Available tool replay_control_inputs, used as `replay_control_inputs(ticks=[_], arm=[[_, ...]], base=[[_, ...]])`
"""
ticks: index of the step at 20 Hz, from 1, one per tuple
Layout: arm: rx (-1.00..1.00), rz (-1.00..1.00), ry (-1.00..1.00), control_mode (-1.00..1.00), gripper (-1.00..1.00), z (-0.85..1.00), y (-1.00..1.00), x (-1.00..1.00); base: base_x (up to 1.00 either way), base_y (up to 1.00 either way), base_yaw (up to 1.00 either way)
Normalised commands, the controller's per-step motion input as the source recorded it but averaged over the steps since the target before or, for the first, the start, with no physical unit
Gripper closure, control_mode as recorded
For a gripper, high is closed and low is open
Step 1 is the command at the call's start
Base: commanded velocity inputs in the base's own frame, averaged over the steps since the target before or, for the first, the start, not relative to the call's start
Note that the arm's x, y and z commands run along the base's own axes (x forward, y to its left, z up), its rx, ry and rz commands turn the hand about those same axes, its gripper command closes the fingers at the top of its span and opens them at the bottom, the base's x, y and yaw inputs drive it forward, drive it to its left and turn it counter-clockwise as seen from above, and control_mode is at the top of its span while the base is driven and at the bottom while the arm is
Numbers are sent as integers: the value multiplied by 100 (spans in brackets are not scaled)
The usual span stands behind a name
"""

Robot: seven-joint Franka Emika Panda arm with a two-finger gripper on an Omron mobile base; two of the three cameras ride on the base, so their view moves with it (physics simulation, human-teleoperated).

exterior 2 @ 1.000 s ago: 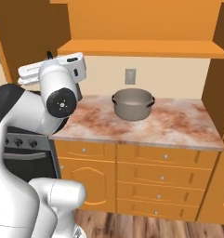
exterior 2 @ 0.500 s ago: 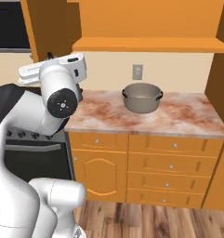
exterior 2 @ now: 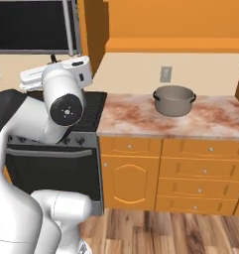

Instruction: Pick the kettle from the cabinet and place it on a stove burner. Then pick the pot from the counter and place it on another stove burner. Finally, turn both burners on.

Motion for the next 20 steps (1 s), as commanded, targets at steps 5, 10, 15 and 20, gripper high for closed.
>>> replay_control_inputs(ticks=[5, 10, 15, 20], arm=[[0, 0, 0, 100, 100, 0, 0, 0], [0, 0, 0, 100, 100, 0, 0, 0], [0, 0, 0, 100, 100, 0, 0, 0], [0, 0, 0, 100, 100, 0, 0, 0]], base=[[-43, 50, -3], [-5, 57, -4], [16, 64, -6], [24, 60, -7]])
